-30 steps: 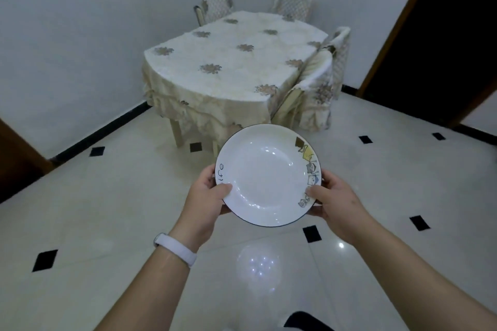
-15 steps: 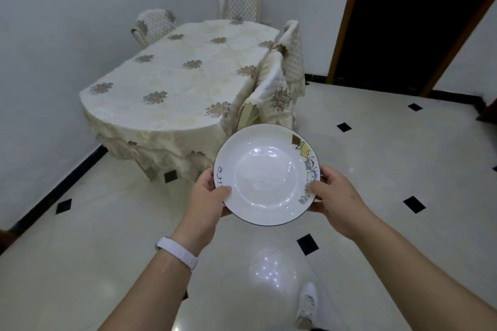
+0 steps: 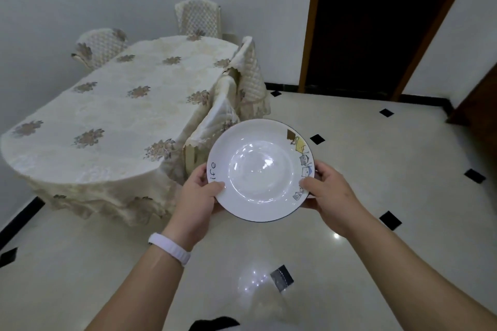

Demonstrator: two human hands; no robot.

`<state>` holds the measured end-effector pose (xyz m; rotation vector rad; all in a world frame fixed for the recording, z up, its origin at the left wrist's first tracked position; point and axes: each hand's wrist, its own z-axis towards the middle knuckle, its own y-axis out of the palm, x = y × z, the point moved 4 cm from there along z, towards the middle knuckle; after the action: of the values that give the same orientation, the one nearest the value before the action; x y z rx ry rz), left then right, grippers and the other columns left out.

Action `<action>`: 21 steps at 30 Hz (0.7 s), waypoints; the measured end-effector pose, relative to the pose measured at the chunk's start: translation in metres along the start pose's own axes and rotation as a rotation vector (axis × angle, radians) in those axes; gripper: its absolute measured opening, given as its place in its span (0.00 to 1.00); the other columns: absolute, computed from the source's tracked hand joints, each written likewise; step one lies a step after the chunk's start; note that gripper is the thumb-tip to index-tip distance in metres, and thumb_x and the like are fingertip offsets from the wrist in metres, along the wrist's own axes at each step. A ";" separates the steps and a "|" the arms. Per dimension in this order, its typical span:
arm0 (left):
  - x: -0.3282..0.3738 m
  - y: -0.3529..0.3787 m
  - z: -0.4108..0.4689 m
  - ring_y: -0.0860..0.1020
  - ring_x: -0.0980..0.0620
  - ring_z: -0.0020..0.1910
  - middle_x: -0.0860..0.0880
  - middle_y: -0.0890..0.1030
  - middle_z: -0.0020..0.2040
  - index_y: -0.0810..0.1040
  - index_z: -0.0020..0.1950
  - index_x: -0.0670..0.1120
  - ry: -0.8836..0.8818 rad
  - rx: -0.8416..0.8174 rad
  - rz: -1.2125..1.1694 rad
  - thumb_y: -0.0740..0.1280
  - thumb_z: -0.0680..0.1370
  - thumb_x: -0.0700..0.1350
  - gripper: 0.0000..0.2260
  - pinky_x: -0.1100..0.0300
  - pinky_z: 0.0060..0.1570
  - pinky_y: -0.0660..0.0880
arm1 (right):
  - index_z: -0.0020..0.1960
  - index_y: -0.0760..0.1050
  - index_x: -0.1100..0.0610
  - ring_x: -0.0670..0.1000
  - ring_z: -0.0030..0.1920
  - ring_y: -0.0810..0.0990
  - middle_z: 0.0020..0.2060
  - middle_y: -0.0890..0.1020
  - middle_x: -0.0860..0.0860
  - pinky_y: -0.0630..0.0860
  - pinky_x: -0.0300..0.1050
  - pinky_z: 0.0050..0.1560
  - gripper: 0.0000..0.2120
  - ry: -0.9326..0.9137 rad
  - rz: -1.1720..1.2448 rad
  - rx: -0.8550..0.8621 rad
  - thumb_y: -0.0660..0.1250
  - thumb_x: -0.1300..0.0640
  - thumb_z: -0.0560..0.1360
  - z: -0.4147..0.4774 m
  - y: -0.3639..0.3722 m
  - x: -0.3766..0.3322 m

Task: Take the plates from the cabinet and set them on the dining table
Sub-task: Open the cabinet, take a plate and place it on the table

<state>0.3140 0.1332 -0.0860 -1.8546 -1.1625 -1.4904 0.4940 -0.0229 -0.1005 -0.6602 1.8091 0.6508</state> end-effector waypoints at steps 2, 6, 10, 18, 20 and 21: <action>0.003 0.014 0.017 0.82 0.50 0.40 0.46 0.84 0.51 0.76 0.62 0.47 -0.002 -0.028 0.001 0.60 0.77 0.29 0.19 0.60 0.30 0.77 | 0.59 0.77 0.56 0.55 0.45 0.84 0.51 0.85 0.53 0.83 0.54 0.43 0.18 0.000 0.017 0.011 0.58 0.72 0.76 0.014 -0.010 -0.004; 0.007 0.034 0.057 0.82 0.49 0.41 0.46 0.84 0.52 0.76 0.62 0.48 -0.006 -0.040 0.026 0.60 0.77 0.30 0.19 0.58 0.31 0.78 | 0.58 0.77 0.56 0.54 0.44 0.84 0.51 0.85 0.53 0.81 0.50 0.41 0.17 -0.004 0.028 0.039 0.58 0.71 0.77 0.046 -0.025 -0.011; 0.010 0.053 0.103 0.82 0.51 0.40 0.48 0.84 0.50 0.77 0.61 0.48 -0.026 -0.083 0.031 0.61 0.76 0.30 0.19 0.59 0.32 0.78 | 0.57 0.78 0.55 0.53 0.44 0.84 0.50 0.86 0.52 0.81 0.50 0.41 0.17 0.002 0.038 0.086 0.58 0.71 0.77 0.085 -0.035 -0.019; 0.024 0.103 0.244 0.82 0.53 0.36 0.52 0.85 0.43 0.78 0.56 0.50 -0.049 -0.211 0.030 0.61 0.77 0.30 0.18 0.56 0.31 0.79 | 0.57 0.77 0.56 0.54 0.46 0.85 0.50 0.86 0.52 0.83 0.54 0.45 0.17 0.000 0.038 0.230 0.58 0.71 0.77 0.196 -0.052 -0.046; 0.033 0.115 0.282 0.82 0.52 0.35 0.52 0.85 0.42 0.78 0.56 0.49 -0.060 -0.241 0.030 0.60 0.77 0.30 0.17 0.56 0.32 0.78 | 0.57 0.77 0.56 0.54 0.46 0.85 0.50 0.86 0.52 0.82 0.52 0.43 0.17 0.008 0.032 0.265 0.58 0.71 0.77 0.227 -0.052 -0.058; 0.038 0.120 0.300 0.82 0.52 0.35 0.51 0.85 0.42 0.78 0.56 0.48 -0.067 -0.255 0.033 0.60 0.77 0.30 0.17 0.56 0.33 0.78 | 0.57 0.77 0.55 0.54 0.46 0.85 0.50 0.86 0.52 0.82 0.52 0.42 0.17 0.013 0.030 0.277 0.58 0.71 0.77 0.243 -0.051 -0.065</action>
<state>0.5773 0.3214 -0.1193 -2.0949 -1.0042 -1.6329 0.7060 0.1209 -0.1178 -0.4529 1.8801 0.4055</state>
